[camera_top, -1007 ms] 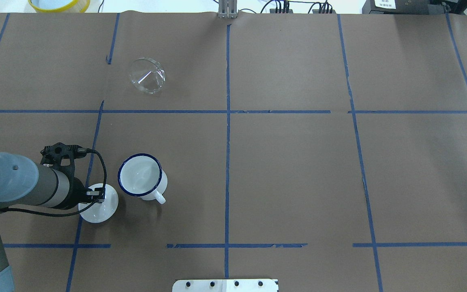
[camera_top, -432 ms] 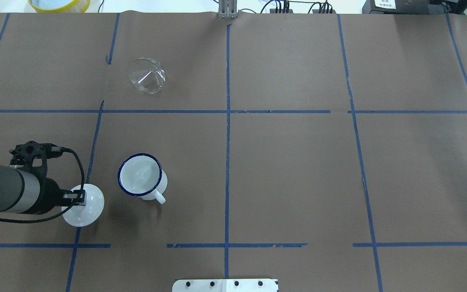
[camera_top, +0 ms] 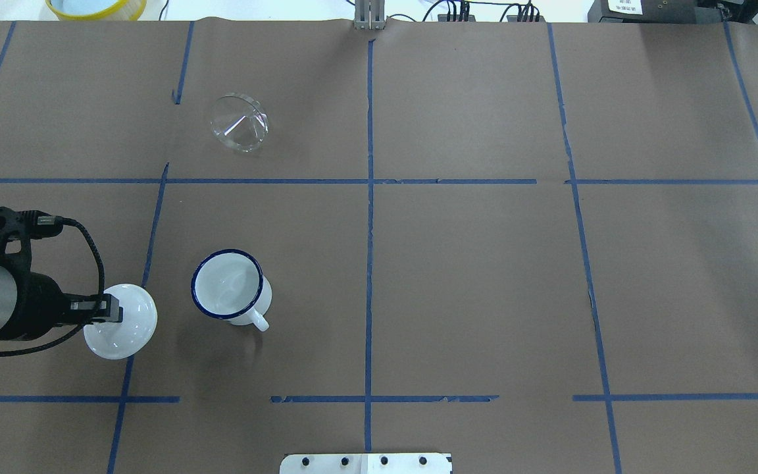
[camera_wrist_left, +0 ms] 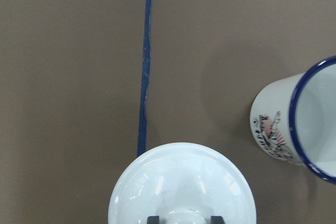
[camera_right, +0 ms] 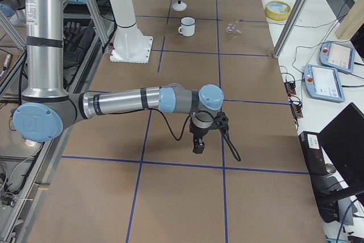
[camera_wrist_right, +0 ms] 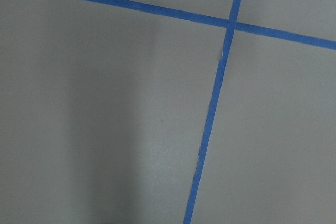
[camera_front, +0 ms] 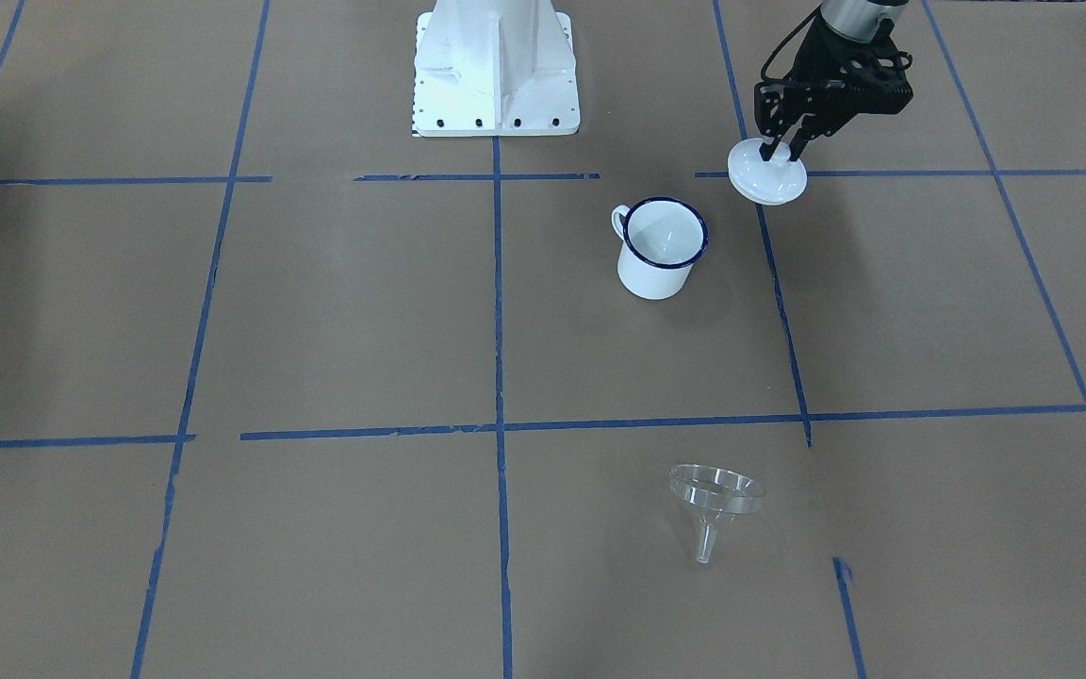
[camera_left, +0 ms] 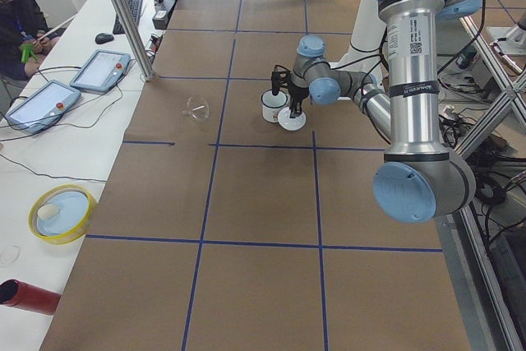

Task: Remove funnel from cup
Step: 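Carry the white lid over the mug and lower it onto the mug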

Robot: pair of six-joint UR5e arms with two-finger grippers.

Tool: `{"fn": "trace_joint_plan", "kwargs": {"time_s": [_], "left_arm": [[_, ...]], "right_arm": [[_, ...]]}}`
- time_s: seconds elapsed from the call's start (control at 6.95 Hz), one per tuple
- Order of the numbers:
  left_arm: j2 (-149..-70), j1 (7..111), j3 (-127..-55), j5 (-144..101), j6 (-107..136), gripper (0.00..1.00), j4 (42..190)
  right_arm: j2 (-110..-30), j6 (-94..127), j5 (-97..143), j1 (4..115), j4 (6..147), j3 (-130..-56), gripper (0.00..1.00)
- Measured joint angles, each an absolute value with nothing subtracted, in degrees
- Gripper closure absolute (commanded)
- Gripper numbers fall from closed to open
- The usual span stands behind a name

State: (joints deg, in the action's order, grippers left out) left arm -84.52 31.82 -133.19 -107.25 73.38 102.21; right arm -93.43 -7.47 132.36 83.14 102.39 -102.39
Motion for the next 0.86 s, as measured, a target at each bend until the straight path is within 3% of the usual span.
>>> {"fn": "trace_joint_plan", "kwargs": {"time_s": [0.58,0.86], "left_arm": [[-106.47,32.75,-127.2,-107.94,73.31,1.0,82.5],[-111.6,32.61,-122.28,-108.01,73.3,1.0,80.99]], "right_arm": [[-93.4,-7.47,132.37,83.15,102.39,-102.39,0.0],[-93.42,-7.47,132.36,83.15,102.39,-102.39,0.0]]}}
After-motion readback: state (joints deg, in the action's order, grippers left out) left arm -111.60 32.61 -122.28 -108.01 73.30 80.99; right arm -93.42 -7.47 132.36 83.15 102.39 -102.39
